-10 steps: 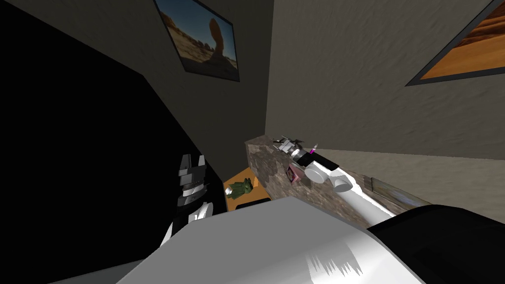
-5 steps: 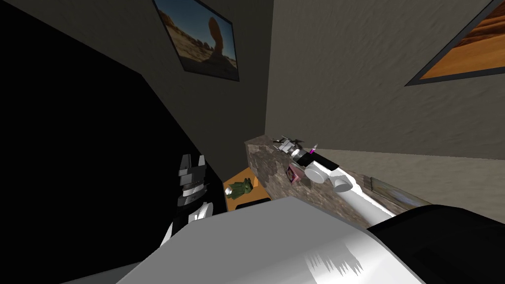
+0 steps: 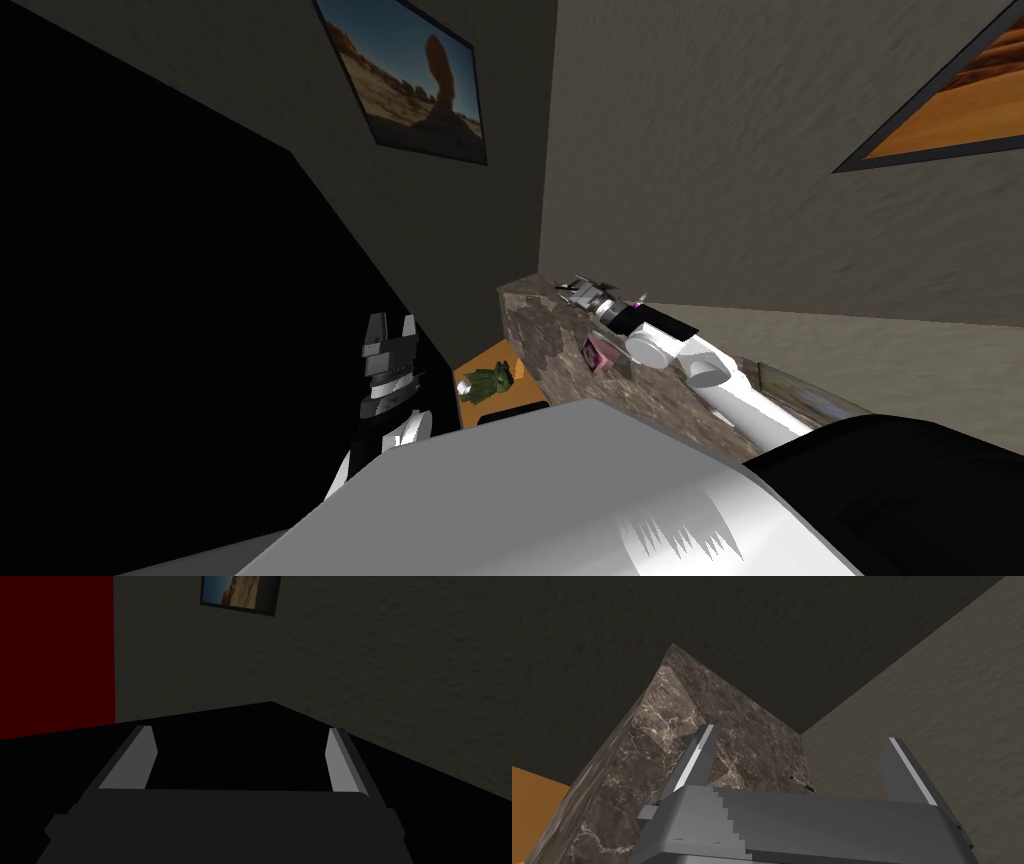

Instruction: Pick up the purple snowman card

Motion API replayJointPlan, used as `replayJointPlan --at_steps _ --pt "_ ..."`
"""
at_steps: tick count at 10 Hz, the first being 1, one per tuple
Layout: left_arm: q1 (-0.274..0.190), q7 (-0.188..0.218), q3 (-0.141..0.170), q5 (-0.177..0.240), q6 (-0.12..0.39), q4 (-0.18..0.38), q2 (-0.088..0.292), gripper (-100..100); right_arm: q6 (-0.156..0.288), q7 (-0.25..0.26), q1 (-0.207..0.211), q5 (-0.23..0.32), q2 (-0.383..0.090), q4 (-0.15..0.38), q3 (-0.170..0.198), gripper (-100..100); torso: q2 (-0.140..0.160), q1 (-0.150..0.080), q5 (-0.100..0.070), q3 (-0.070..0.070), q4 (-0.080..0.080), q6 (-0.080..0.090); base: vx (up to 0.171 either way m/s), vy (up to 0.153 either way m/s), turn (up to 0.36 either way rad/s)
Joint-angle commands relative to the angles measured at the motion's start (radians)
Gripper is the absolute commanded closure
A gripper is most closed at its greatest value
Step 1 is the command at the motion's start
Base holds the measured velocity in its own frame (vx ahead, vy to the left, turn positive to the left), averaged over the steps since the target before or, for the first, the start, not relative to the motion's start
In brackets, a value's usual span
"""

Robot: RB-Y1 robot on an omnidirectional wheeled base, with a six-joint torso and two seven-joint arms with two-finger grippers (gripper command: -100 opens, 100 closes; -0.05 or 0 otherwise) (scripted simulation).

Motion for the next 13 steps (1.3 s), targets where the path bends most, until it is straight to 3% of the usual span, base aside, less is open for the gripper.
replayJointPlan --at_steps 1,9,13 --pt "0.0 0.0 0.0 0.0 0.0 0.0 0.0 0 0.012 -0.011 0.001 -0.008 -0.006 0.001 -0.009 -100 0.0 0.0 0.0 0.0 0.0 0.0 0.0 0.0 0.0" --pt "0.0 0.0 0.0 0.0 0.0 0.0 0.0 0 0.012 -0.011 0.001 -0.008 -0.006 0.001 -0.009 -100 0.0 0.0 0.0 0.0 0.0 0.0 0.003 0.0 0.009" --pt "0.0 0.0 0.0 0.0 0.0 0.0 0.0 0 0.107 -0.116 0.014 -0.047 -0.036 -0.013 -0.084 -100 -0.004 0.0 0.0 -0.002 -0.001 0.0 0.052 -0.001 0.094"
